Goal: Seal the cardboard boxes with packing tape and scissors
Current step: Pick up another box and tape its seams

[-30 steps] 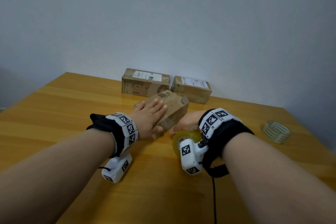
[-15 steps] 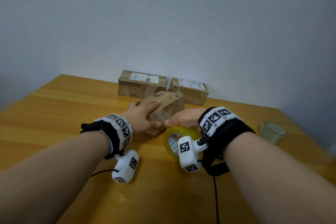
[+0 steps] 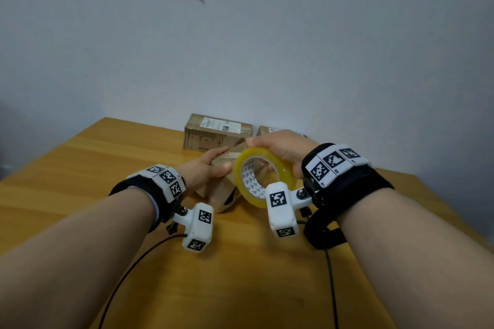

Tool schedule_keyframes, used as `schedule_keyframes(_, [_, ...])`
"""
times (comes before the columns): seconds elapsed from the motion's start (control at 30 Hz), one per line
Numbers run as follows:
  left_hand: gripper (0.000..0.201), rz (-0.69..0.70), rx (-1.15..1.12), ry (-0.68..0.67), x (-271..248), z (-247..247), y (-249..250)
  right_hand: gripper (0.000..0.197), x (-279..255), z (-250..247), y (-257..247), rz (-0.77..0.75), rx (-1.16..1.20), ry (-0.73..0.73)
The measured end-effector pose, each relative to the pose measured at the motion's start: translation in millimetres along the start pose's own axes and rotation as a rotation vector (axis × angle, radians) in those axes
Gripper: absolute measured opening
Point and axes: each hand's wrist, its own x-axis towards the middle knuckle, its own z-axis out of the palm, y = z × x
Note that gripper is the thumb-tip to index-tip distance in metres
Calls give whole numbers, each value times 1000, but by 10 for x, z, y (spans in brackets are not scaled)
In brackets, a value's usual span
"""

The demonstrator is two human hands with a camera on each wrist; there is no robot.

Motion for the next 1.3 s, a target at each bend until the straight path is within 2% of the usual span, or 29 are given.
schedule_keyframes(0.1, [53, 24, 97, -29, 0, -44, 9, 31, -25, 2, -1, -36, -26, 7])
schedule_keyframes(0.23, [53, 88, 264, -21, 15, -62, -35, 18, -77, 70, -32, -90, -226, -29])
schedule_keyframes(0.37, [52, 87, 331, 11, 15, -100, -68, 34, -64, 120, -25, -115, -327, -34])
schedule_keyframes(0.53, [51, 58, 314, -31, 35, -120, -46, 38, -90, 113, 14, -55, -357, -4])
schedule_keyframes(0.67, [48, 37, 319, -19, 56, -136, -69, 34, -32, 164, 112, 81, -168, -74])
schedule_keyframes(0.87, [47, -75, 78, -71, 101, -120, -128, 40, 15, 203, 207, 131, -13, -114])
schedule_keyframes(1.0, [48, -74, -13, -86, 146, -74, -118, 39, 3, 210, 205, 132, -6, -109])
schedule_keyframes(1.13, [61, -65, -53, -82, 155, -21, -87, 34, -20, 222, 217, 136, 11, -101])
schedule_keyframes(1.2, [49, -59, 7, -90, 153, -62, -39, 34, -18, 232, 220, 142, -2, -94])
schedule_keyframes(1.23, [50, -63, 43, -74, 175, -81, -22, 34, -9, 235, 220, 143, -9, -92])
schedule_keyframes(1.3, [76, -117, 114, 31, 289, -117, -35, 33, 9, 246, 217, 148, -1, -84])
